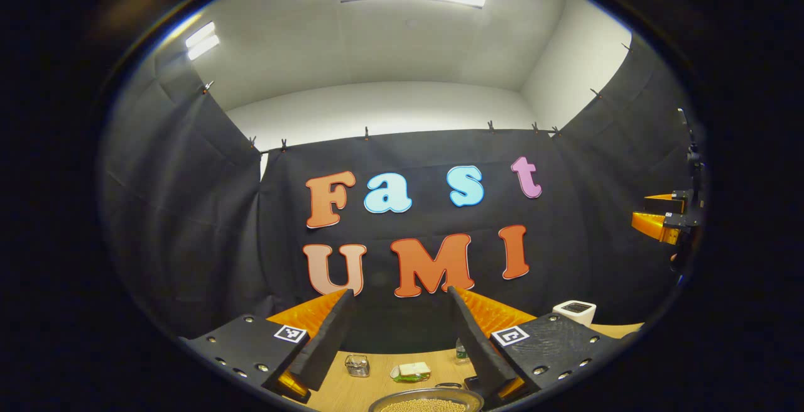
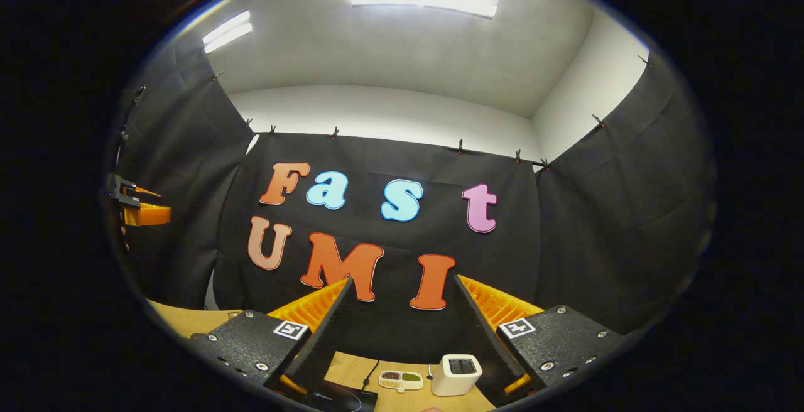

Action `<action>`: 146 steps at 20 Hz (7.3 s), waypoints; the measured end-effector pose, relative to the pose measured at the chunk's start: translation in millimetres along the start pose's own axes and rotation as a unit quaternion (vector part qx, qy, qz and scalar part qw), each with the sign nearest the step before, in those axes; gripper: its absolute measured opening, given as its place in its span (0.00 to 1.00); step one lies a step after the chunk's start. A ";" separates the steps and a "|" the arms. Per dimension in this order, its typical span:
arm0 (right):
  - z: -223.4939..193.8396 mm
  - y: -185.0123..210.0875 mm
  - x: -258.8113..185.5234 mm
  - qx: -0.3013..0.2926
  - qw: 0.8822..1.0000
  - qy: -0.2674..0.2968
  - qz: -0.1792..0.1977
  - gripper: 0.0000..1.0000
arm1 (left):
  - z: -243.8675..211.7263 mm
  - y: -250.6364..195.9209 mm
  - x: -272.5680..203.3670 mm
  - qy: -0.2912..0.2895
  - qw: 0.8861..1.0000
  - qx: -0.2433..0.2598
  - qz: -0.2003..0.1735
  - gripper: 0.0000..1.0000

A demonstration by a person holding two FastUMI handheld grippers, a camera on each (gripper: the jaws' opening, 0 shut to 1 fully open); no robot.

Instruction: First push the handle of the pot to place it horizontally, then grasp the pot with both hands and set it on the induction cooktop.

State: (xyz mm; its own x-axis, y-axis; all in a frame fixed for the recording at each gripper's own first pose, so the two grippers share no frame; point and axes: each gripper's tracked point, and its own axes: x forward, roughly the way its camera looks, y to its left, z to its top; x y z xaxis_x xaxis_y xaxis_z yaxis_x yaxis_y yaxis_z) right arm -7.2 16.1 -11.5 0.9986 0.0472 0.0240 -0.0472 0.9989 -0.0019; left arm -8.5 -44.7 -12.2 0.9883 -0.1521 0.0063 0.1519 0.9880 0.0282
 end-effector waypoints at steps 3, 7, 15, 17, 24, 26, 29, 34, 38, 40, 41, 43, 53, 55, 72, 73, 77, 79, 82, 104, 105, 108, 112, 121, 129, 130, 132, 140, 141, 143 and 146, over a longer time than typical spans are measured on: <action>-6.6 5.2 -3.7 0.006 1.000 -0.001 0.006 0.95 | -12.1 -10.6 -0.5 0.007 1.000 0.013 -0.012 0.89; -21.3 8.9 -6.0 0.001 1.000 -0.001 0.008 0.95 | -42.0 -29.8 -3.5 0.038 0.999 0.008 -0.038 0.75; -62.7 9.2 -11.5 0.017 1.000 0.018 0.004 0.95 | -125.7 -47.0 -14.2 0.136 0.988 0.012 -0.068 0.07; -75.7 10.8 -12.8 0.017 0.999 0.026 0.005 0.95 | -150.9 -52.3 -20.6 0.168 0.983 0.008 -0.078 0.06; -117.8 20.4 -21.0 0.018 0.999 0.049 0.011 0.95 | -256.7 -53.5 -54.9 0.324 0.942 -0.040 -0.081 0.06; -128.5 26.1 -24.8 0.021 0.998 0.050 0.019 0.95 | -283.5 -52.8 -69.3 0.366 0.926 -0.052 -0.078 0.06; -148.3 31.0 -29.6 0.021 0.998 0.051 0.009 0.95 | -320.3 -50.7 -88.6 0.420 0.903 -0.062 -0.071 0.06; -174.0 46.9 -33.4 0.008 0.998 0.068 0.012 0.95 | -361.5 -56.7 -124.0 0.491 0.864 -0.086 -0.072 0.05; -190.2 45.7 -37.8 0.010 0.996 0.084 0.007 0.95 | -390.1 -54.8 -150.7 0.538 0.834 -0.104 -0.070 0.05; -202.1 44.9 -39.4 0.014 0.995 0.098 0.006 0.95 | -407.5 -58.7 -165.0 0.559 0.819 -0.116 -0.063 0.05; -207.1 43.8 -39.4 0.014 0.994 0.104 0.003 0.95 | -414.7 -58.7 -171.4 0.570 0.810 -0.122 -0.060 0.05; -214.6 42.9 -41.2 0.015 0.993 0.113 0.002 0.95 | -426.7 -59.9 -182.2 0.589 0.795 -0.134 -0.057 0.05; -244.1 48.0 -53.4 -0.002 0.991 0.137 0.007 0.95 | -469.0 -42.9 -195.3 0.636 0.746 -0.197 -0.015 0.01; -253.2 49.0 -54.0 0.002 0.989 0.146 0.009 0.95 | -472.6 -31.2 -191.3 0.636 0.747 -0.194 -0.003 0.01; -303.5 114.0 -45.6 0.045 0.974 0.208 0.075 0.95 | -518.6 57.3 -147.3 0.643 0.750 -0.133 0.081 0.01; -307.0 120.7 -45.9 0.049 0.972 0.214 0.082 0.95 | -521.1 63.0 -144.7 0.644 0.750 -0.125 0.084 0.01; -320.5 145.4 -46.3 0.059 0.963 0.240 0.108 0.95 | -532.4 88.1 -129.7 0.636 0.760 -0.088 0.100 0.01; -328.9 157.4 -47.5 0.067 0.957 0.257 0.120 0.95 | -533.5 97.5 -125.6 0.632 0.765 -0.070 0.106 0.01; -348.1 178.7 -49.0 0.083 0.942 0.295 0.138 0.95 | -539.6 114.5 -113.0 0.622 0.774 -0.034 0.108 0.01; -400.5 348.7 -51.3 0.175 0.834 0.470 0.228 0.91 | -500.3 151.5 -29.7 0.476 0.877 -0.016 0.062 0.64; -403.5 351.3 -49.3 0.174 0.832 0.477 0.223 0.90 | -492.6 150.4 -22.3 0.464 0.884 -0.021 0.052 0.76; -414.3 361.5 -41.5 0.179 0.826 0.493 0.207 0.90 | -487.7 151.5 -2.8 0.447 0.894 -0.013 0.034 0.90; -433.1 372.1 -38.3 0.171 0.813 0.524 0.186 0.89 | -514.3 156.4 6.8 0.473 0.880 -0.004 0.031 0.90; -466.0 391.5 -38.0 0.177 0.772 0.588 0.165 0.83 | -579.2 164.1 15.5 0.527 0.849 -0.028 0.030 0.91; -490.3 397.9 -39.8 0.168 0.750 0.619 0.162 0.61 | -600.2 159.5 9.5 0.554 0.830 -0.045 0.033 0.91; -490.8 399.2 -40.0 0.166 0.750 0.619 0.161 0.61 | -603.8 161.2 7.7 0.557 0.829 -0.049 0.038 0.91; -493.2 399.9 -40.9 0.158 0.750 0.621 0.161 0.62 | -604.6 163.0 8.7 0.553 0.830 -0.054 0.045 0.92; -497.7 403.0 -39.4 0.168 0.748 0.620 0.167 0.54 | -602.9 155.7 13.2 0.522 0.849 -0.056 0.067 0.71; -498.5 403.4 -37.8 0.168 0.751 0.614 0.174 0.54 | -600.3 155.3 12.1 0.517 0.850 -0.063 0.076 0.70; -502.0 404.4 -36.4 0.166 0.754 0.610 0.178 0.52 | -596.3 156.0 12.7 0.507 0.856 -0.051 0.084 0.69; -497.6 399.1 -42.3 0.168 0.751 0.613 0.180 0.49 | -586.8 155.4 9.8 0.496 0.862 -0.044 0.096 0.68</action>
State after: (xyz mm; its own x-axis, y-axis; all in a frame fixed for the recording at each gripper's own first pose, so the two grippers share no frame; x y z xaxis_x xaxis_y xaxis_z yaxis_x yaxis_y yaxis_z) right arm -56.2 412.4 -510.7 0.1820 0.4846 -0.8556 -0.1171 0.8746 0.4704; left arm 31.0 123.2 -594.4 0.5117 0.0684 -0.8564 -0.0577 0.9973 0.0452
